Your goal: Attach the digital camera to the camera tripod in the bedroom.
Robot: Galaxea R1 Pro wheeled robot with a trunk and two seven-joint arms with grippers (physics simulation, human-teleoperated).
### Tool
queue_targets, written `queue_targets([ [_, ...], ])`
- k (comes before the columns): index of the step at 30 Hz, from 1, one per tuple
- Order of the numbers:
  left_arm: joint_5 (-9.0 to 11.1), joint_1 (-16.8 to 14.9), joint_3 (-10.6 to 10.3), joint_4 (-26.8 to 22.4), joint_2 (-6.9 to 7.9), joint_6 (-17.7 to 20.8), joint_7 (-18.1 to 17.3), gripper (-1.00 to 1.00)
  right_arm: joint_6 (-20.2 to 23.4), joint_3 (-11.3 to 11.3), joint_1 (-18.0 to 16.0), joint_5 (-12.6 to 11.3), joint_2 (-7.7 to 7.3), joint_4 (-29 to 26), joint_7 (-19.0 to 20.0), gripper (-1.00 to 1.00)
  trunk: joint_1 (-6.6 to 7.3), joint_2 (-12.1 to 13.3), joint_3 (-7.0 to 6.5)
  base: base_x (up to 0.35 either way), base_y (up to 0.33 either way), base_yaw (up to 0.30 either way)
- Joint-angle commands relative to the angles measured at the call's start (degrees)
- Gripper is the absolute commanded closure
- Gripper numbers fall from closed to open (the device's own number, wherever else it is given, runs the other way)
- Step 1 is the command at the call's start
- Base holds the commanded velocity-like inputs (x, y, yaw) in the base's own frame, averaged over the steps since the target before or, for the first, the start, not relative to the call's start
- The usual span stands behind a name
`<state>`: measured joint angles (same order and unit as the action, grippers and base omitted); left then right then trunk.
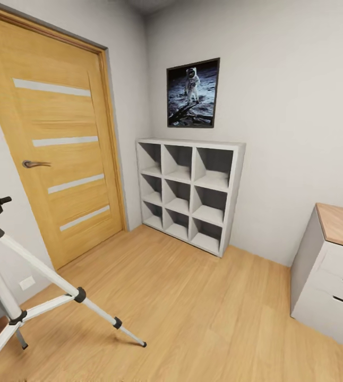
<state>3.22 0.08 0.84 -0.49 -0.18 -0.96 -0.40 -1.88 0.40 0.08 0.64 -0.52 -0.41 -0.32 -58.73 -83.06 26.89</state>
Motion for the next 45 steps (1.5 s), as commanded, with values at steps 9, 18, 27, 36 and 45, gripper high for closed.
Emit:
queue_targets([
  [9,5.18,0.01,-0.04,-0.12,0.08,-0.16,-0.04,-1.0,-0.14,0.04,0.01,0.07,-0.01,-0.03,-0.03,-1.0,0.0,-0.02,0.04,0.0,0.0,0.27],
  [18,5.88,0.01,-0.05,-0.13,0.09,-0.18,-0.04,-1.0,-0.14,0.04,0.01,0.07,-0.01,-0.03,-0.03,-1.0,0.0,-0.02,0.04,0.0,0.0,0.27],
  [27,6.11,0.01,-0.05,-0.13,0.19,-0.18,0.02,-1.0,-0.14,0.04,0.01,0.11,-0.07,-0.03,0.03,-1.0,0.0,-0.02,0.04,0.0,0.0,0.276],
  [36,10.22,0.01,-0.1,-0.13,0.34,-0.17,-0.01,-1.0,-0.5,0.04,0.01,2.93,-0.02,-0.03,-0.02,-1.0,0.0,-0.02,0.04,0.0,0.0,0.282],
  [45,12.11,0.01,-0.14,-0.13,0.38,-0.18,-0.01,-1.0,-1.7,0.04,0.01,3.68,0.05,-0.03,-0.03,-1.0,0.0,-0.02,0.04,0.0,0.0,0.296],
])
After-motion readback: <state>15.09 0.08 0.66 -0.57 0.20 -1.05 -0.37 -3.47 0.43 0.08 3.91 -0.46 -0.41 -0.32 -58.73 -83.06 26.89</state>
